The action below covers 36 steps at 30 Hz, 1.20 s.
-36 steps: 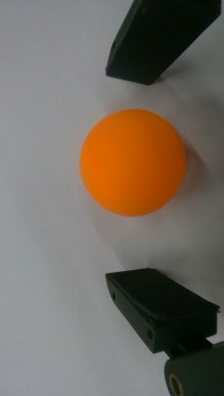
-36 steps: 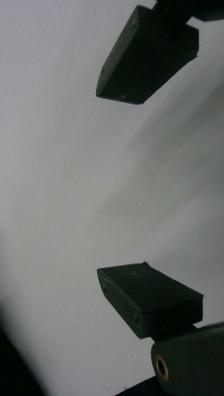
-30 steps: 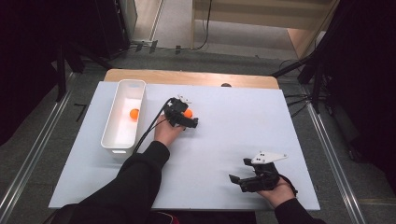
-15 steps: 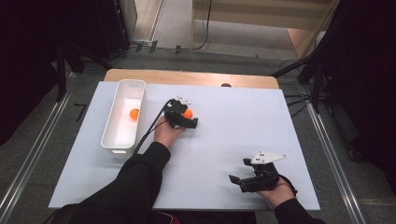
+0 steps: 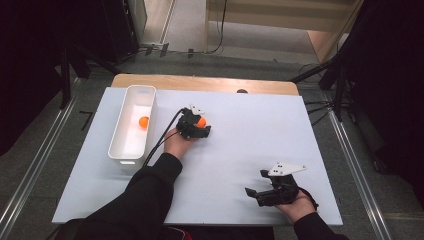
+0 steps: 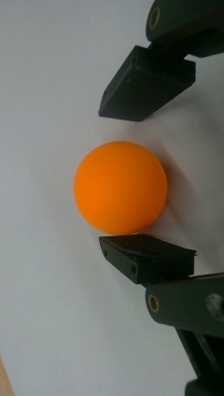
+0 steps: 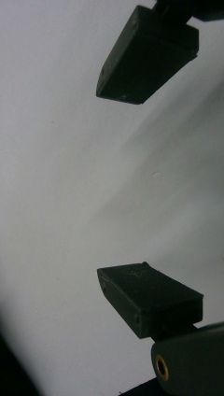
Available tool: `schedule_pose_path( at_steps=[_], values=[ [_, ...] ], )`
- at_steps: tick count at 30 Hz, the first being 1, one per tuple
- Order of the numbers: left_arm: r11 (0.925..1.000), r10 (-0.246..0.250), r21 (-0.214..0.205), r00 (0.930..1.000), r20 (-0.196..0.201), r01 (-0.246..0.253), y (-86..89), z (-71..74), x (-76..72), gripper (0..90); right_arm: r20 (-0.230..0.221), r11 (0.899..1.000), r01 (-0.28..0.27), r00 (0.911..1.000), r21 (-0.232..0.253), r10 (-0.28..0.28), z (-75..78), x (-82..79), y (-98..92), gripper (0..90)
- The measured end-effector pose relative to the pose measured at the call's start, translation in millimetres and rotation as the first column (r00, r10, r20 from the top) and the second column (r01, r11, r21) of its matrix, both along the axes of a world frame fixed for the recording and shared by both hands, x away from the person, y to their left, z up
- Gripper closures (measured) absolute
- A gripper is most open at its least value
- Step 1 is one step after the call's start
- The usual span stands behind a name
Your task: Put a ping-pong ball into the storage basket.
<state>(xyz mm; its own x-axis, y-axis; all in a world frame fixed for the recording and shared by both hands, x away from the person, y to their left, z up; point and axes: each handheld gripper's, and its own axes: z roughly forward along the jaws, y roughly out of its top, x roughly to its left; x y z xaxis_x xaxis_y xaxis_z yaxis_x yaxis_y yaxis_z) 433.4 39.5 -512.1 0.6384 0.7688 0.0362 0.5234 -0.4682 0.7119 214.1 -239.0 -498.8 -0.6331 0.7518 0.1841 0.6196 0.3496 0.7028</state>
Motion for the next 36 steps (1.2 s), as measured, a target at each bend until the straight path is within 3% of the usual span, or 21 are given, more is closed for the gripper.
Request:
schedule_pose_path(
  at_steps=[15,31,36],
  values=[
    [0.9999,0.010,0.001,0.9999,-0.011,-0.010,-0.1,2.9,-1.4,50.1,0.002,1.000,-0.004,1.0000,-0.006,0.004,-0.2,0.4,0.0,11.1],
    [1.0000,0.006,-0.003,0.9999,-0.008,-0.006,0.2,2.7,-1.2,50.8,0.000,1.000,-0.002,1.0000,-0.004,0.002,-0.3,0.4,-0.1,11.1],
    [0.9998,0.007,-0.018,0.9997,-0.024,-0.007,1.8,3.8,-0.1,50.7,0.001,1.000,0.000,1.0000,-0.004,0.000,-0.3,0.4,0.0,11.1]
  ],
)
